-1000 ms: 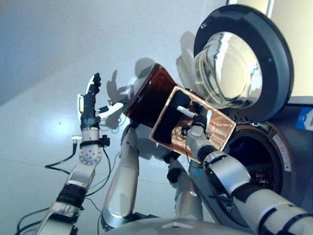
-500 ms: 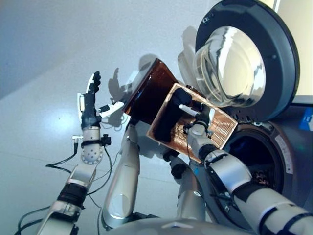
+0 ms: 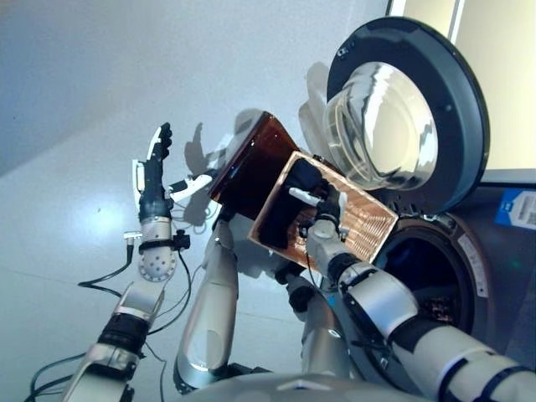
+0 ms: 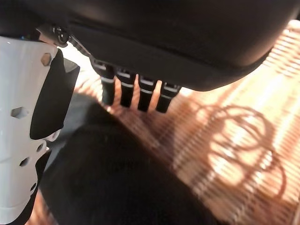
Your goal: Pick up the clothes and place them into the washing machine
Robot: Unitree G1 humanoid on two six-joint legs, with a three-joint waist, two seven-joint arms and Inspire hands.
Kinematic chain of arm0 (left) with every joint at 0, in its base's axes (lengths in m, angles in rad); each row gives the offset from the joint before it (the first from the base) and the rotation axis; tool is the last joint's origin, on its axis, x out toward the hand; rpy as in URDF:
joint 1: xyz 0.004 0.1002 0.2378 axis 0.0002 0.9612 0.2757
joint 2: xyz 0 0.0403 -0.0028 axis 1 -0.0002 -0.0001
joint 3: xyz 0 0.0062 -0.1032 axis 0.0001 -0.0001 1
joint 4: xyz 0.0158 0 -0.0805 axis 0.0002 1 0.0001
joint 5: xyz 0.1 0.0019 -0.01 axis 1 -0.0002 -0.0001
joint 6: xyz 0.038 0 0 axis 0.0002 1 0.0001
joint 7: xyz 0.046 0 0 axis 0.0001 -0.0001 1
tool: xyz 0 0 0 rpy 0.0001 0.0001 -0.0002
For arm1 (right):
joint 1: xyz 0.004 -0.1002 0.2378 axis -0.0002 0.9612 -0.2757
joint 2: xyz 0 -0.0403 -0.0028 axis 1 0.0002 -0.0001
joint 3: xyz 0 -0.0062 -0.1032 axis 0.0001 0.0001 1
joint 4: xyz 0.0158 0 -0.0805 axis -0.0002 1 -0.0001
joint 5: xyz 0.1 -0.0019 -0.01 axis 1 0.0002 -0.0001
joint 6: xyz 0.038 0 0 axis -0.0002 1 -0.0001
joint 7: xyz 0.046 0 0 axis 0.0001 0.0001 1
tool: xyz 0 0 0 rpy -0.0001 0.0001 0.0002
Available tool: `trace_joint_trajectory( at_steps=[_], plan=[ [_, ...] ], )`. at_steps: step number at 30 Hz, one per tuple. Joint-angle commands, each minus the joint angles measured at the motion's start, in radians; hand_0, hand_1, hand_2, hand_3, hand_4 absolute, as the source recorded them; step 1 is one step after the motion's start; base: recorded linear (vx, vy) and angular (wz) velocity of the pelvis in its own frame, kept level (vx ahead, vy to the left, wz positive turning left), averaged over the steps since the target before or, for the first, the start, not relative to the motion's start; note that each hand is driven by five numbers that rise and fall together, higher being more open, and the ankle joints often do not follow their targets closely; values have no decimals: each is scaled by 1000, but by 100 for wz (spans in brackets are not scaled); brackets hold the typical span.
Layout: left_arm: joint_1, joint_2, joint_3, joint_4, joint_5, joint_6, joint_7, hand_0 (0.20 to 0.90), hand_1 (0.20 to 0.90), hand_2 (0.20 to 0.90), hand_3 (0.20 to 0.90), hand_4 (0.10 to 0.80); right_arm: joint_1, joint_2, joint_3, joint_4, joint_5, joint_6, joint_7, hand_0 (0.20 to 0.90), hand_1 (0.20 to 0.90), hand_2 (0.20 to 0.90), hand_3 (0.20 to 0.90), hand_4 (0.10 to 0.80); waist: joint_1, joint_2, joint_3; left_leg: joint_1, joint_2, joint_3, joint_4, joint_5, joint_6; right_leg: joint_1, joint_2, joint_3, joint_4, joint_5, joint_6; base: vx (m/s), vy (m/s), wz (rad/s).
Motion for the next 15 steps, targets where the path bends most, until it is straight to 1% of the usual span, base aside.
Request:
trace_joint_trajectory(
  at_steps=[1,2,3,5,15],
  plan=[
    [44,48,1,-91,13,-60,17,900,900,900,900,800,4,58,55,-62,-49,-55,3,900,900,900,900,800,2,-61,-39,-62,-31,47,33,-93,-28,184,41,53,-222,14,43,0,0,0],
    [44,48,2,-91,13,-60,17,900,900,900,900,800,4,58,55,-62,-50,-55,3,900,900,900,900,800,2,-61,-38,-62,-31,47,33,-93,-28,184,41,53,-222,14,43,0,0,0],
    [49,49,3,-88,9,-61,14,900,900,900,900,800,18,62,62,-66,-54,-55,5,900,900,900,900,800,-1,-73,-47,-51,-25,47,24,-91,-28,193,44,55,-231,18,44,0,0,0],
    [46,50,3,-84,6,-61,12,900,900,900,900,800,29,67,65,-63,-54,-53,7,900,900,900,900,800,-1,-78,-48,-48,-27,46,26,-90,-29,199,46,56,-237,20,44,-8,-9,-2],
    [63,50,9,-74,-4,-64,10,900,900,900,900,800,43,80,62,-50,-56,-56,-3,900,900,900,900,800,5,-82,-45,-35,-24,44,5,-79,-30,211,48,46,-247,24,47,0,0,0]
  ],
)
